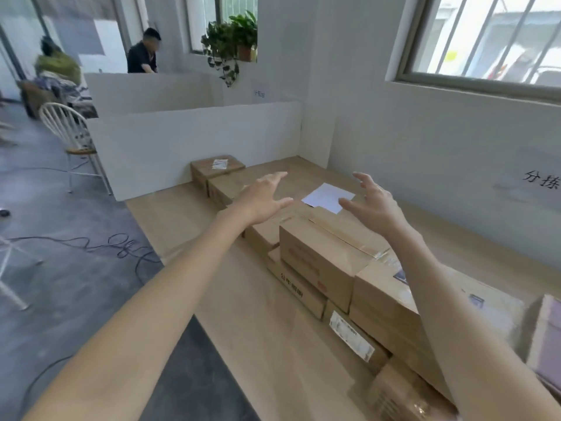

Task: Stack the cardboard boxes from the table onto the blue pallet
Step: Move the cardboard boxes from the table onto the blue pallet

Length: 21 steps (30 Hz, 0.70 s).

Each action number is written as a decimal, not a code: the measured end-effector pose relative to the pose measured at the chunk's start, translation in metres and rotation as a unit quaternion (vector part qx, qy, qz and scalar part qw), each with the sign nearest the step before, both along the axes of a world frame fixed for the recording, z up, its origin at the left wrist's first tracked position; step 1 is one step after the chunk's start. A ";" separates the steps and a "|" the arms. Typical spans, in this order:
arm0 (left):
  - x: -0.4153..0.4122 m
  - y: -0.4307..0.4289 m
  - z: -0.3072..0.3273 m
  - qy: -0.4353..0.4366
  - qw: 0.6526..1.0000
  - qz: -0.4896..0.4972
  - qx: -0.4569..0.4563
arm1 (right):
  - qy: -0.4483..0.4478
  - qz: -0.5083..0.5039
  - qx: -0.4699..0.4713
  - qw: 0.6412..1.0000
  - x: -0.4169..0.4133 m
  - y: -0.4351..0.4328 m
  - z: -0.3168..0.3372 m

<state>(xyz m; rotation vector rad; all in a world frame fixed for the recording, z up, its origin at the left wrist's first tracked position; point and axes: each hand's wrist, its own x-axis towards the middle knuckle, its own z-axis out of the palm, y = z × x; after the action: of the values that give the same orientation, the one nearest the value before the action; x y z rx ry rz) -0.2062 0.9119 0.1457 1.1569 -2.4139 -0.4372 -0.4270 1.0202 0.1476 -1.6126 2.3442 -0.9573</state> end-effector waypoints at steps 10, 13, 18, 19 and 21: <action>-0.046 -0.121 -0.061 -0.080 0.992 -0.092 0.040 | -0.007 -0.084 0.070 0.994 -0.012 -0.082 -0.053; -0.059 -0.141 -0.082 -0.095 0.984 -0.136 0.064 | -0.016 -0.123 0.106 0.987 -0.015 -0.089 -0.069; -0.078 -0.167 -0.125 -0.144 0.968 -0.184 0.091 | -0.024 -0.165 0.166 0.972 -0.021 -0.084 -0.095; -0.082 -0.172 -0.134 -0.154 0.965 -0.193 0.092 | -0.025 -0.176 0.173 0.969 -0.022 -0.082 -0.100; -0.089 -0.178 -0.152 -0.176 0.956 -0.208 0.106 | -0.018 -0.201 0.189 0.961 -0.022 -0.078 -0.110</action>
<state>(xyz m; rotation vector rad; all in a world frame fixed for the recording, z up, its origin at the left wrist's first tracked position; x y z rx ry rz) -0.2951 0.7339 -0.0060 0.8556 -3.0008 -0.6817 -0.4488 0.9423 0.0372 -0.9933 2.6765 -0.5336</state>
